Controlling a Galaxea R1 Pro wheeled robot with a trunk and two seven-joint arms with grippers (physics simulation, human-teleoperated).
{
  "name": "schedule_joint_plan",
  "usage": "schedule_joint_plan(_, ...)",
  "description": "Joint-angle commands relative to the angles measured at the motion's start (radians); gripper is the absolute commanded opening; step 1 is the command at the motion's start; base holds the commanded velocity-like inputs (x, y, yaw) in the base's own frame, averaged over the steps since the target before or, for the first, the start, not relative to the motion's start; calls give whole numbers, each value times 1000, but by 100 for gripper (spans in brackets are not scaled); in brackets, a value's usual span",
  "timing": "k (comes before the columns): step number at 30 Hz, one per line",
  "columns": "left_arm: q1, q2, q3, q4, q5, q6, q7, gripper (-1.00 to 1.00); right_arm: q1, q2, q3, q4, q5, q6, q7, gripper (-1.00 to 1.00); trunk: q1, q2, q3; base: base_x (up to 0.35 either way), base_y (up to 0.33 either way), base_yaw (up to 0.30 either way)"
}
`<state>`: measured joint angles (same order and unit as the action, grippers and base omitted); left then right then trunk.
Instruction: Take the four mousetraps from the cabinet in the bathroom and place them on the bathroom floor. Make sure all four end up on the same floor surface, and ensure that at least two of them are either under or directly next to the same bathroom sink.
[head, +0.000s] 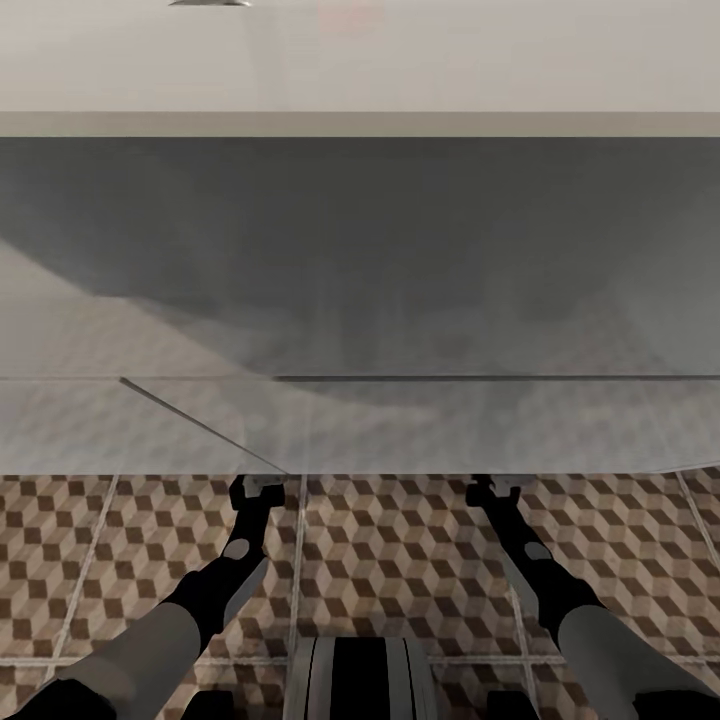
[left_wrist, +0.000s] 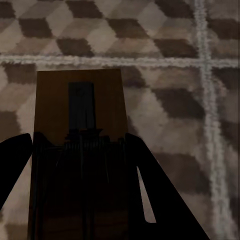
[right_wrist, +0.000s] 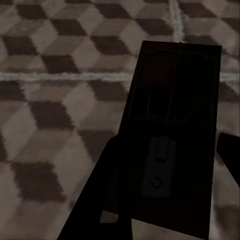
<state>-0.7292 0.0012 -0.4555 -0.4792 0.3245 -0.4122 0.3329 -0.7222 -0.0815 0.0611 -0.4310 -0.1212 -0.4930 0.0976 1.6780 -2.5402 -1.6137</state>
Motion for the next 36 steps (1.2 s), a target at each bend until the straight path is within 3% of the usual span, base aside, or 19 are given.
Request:
schedule_joint_plan(1,-1,1,-8,1,6,-4,8,-100,-1,-1,3,1,-11,-4,3,-100,0,0,0,0,0,0)
schedule_joint_plan(8,-1,1,-8,0,10,-9,-27,-100,-1,-1,-3,1,-11,-4,4,-100,0,0,0,0,0,0)
schedule_joint_plan(17,-1,1,-7,0,57,-17,-35,-100,-1,-1,-4,1,-11,-4,2,-100,0,0,0,0,0,0)
schedule_joint_plan(36,-1,0,12,-16,58,-19,-22,-100,-1,-1,-4,1,-11,-3,2,-100,0,0,0,0,0,0)
